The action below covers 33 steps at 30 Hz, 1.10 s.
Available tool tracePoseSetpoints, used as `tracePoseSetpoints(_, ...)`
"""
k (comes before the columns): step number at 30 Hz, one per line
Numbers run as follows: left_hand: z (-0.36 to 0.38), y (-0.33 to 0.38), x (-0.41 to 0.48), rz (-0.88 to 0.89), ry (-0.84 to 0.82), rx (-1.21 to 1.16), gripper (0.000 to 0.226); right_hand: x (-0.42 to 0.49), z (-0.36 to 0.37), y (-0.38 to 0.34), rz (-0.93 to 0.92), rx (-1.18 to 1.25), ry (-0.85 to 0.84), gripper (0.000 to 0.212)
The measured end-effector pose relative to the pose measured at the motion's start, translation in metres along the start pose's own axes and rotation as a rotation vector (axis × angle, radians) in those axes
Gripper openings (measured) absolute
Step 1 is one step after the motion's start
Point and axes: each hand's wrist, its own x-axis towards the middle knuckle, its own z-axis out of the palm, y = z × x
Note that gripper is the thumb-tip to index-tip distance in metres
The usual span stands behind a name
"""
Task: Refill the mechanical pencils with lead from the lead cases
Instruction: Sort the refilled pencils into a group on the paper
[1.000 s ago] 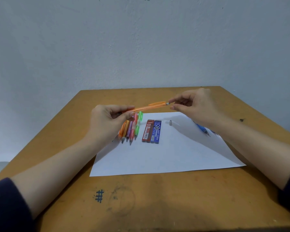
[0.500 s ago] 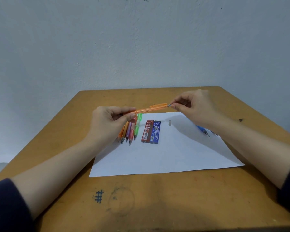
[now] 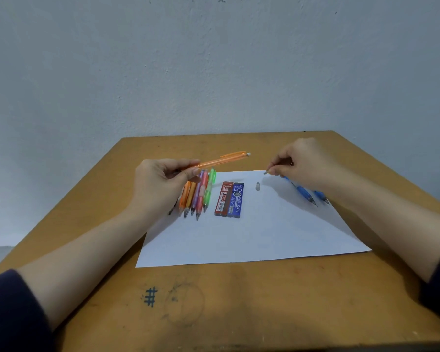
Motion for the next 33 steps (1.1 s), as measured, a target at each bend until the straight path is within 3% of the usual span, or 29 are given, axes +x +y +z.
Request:
tracePoseSetpoints(10, -0.001, 0.000, 0.000, -0.007, -0.007, 0.000, 0.019, -0.006, 0.007, -0.007, -0.032, -0.120, -0.189, 0.007)
tracePoseSetpoints(22, -0.002, 0.002, -0.001, 0.006, -0.010, 0.009, 0.020, -0.005, 0.006, -0.004, 0.024, -0.058, -0.131, 0.009)
tracePoseSetpoints(24, -0.002, 0.004, -0.003, 0.021, -0.007, -0.004, 0.021, -0.004, 0.006, -0.005, 0.040, 0.049, -0.041, 0.012)
tracePoseSetpoints(28, 0.000, 0.010, -0.008, 0.051, -0.004, -0.024, 0.022, -0.006, 0.010, -0.014, 0.018, 0.506, 0.099, 0.020)
tracePoseSetpoints(33, 0.001, 0.013, -0.010, 0.066, 0.008, -0.051, 0.022, -0.010, 0.014, -0.026, -0.013, 0.712, 0.186, 0.019)
